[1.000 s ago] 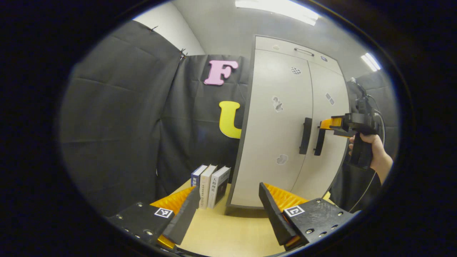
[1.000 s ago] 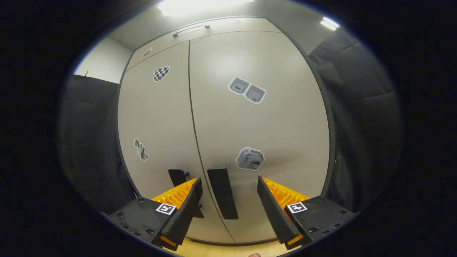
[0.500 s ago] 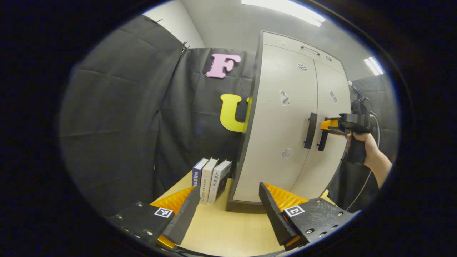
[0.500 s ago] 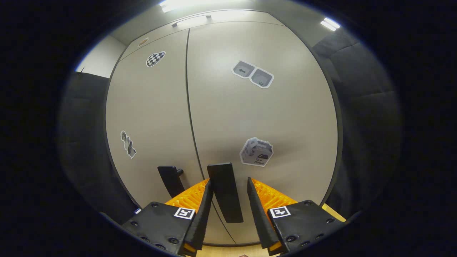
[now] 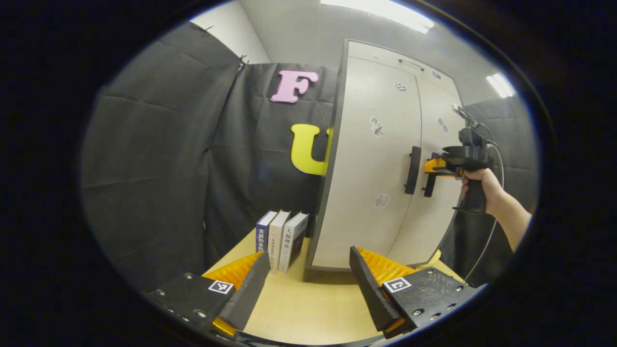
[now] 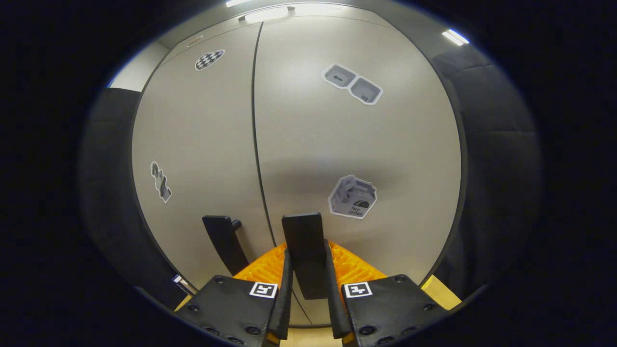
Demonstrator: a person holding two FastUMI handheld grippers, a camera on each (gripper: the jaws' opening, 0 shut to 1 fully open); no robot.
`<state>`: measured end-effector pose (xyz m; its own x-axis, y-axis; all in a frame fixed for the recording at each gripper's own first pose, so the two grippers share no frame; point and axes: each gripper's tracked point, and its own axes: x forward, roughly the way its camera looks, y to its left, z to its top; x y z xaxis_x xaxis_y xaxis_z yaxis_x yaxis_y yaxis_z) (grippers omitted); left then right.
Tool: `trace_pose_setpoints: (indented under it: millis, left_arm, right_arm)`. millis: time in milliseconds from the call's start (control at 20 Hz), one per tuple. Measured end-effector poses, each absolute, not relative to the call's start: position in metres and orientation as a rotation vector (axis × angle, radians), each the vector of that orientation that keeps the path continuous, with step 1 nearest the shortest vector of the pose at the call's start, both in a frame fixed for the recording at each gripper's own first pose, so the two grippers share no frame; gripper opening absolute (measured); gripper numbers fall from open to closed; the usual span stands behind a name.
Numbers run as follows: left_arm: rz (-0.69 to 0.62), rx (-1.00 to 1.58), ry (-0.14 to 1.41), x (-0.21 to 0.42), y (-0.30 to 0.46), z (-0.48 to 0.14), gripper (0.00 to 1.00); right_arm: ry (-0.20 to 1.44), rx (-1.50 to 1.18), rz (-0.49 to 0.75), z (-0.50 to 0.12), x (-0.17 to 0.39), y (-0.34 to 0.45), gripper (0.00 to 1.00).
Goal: Open the right door of the double-door shoe cabinet with the right hand, and open the left door with the left hand.
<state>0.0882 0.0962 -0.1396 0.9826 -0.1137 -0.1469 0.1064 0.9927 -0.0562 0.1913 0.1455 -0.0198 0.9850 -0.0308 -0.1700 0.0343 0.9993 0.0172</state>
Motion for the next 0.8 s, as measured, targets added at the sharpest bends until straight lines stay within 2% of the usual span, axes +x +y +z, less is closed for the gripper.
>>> trace_pose_setpoints:
  millis: [50, 150, 250, 350, 400, 500, 550, 600, 800]
  left_arm:
    - [-0.106, -0.042, 0.152, 0.089, 0.100, -0.140, 0.96]
    - [-0.096, -0.044, 0.153, 0.086, 0.104, -0.142, 0.96]
    - [-0.090, -0.051, 0.151, 0.082, 0.106, -0.142, 0.96]
    - [-0.075, -0.044, 0.155, 0.078, 0.112, -0.145, 0.96]
    - [-0.069, -0.044, 0.158, 0.077, 0.115, -0.147, 0.96]
    - [-0.063, -0.050, 0.168, 0.075, 0.117, -0.152, 0.96]
    - [-0.064, -0.058, 0.174, 0.075, 0.116, -0.154, 0.96]
    - [-0.069, -0.065, 0.177, 0.075, 0.115, -0.154, 0.96]
    - [-0.091, -0.060, 0.181, 0.074, 0.103, -0.156, 0.96]
  right_arm:
    - [0.177, 0.022, -0.037, -0.021, 0.192, 0.145, 0.36]
    - [0.171, 0.013, -0.044, -0.020, 0.192, 0.145, 0.29]
    - [0.166, -0.016, -0.037, -0.021, 0.192, 0.145, 0.29]
    - [0.164, -0.019, -0.008, -0.020, 0.192, 0.146, 0.22]
    - [0.168, -0.008, 0.002, -0.020, 0.191, 0.144, 0.14]
    - [0.182, -0.026, 0.028, -0.021, 0.191, 0.145, 0.05]
    - [0.179, -0.045, 0.024, -0.021, 0.191, 0.145, 0.08]
    - [0.181, -0.064, 0.024, -0.021, 0.188, 0.145, 0.04]
    - [0.178, -0.024, 0.042, -0.021, 0.186, 0.145, 0.01]
